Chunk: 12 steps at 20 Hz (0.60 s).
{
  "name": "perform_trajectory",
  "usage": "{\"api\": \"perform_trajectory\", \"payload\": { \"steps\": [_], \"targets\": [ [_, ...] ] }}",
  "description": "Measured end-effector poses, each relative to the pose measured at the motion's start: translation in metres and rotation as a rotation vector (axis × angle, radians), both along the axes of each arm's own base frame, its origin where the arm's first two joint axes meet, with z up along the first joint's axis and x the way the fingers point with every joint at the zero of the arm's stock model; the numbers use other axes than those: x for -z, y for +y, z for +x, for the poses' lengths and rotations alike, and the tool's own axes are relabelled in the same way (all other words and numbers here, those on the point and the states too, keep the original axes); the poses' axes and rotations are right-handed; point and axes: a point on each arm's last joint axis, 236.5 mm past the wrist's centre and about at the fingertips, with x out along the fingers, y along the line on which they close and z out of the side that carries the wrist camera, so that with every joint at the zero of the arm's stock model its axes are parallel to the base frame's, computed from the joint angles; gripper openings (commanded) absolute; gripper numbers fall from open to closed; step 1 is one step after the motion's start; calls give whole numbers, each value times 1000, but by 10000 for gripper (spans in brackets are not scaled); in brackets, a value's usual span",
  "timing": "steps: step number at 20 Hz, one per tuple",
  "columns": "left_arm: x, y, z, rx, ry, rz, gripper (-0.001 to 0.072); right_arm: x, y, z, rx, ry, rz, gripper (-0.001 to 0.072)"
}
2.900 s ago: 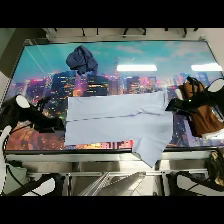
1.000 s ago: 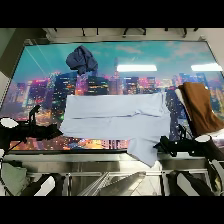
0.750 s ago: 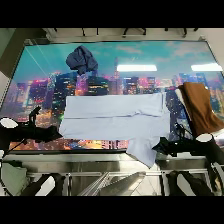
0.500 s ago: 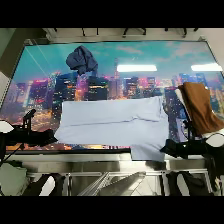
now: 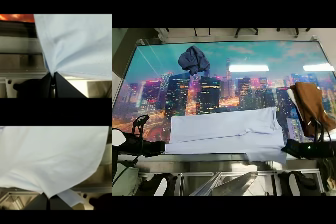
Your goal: Fold the shirts.
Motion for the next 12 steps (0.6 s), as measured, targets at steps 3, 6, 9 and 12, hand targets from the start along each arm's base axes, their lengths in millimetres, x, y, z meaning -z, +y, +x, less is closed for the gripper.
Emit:
{"api": "perform_trajectory", "payload": {
  "steps": [3, 6, 9, 12],
  "targets": [
    [10, 7, 27, -5, 12, 20, 12, -5, -2, 45, -23, -42, 26, 24],
    [13, 15, 75, -12, -8, 35, 12, -5, 4, 102, -74, -90, 37, 24],
    [20, 19, 125, 7, -18, 27, 12, -1, 14, 160, -122, -130, 27, 24],
    [34, 16, 161, 22, -3, -8, 13, 9, 23, 210, -146, -149, 22, 24]
  ]
}}
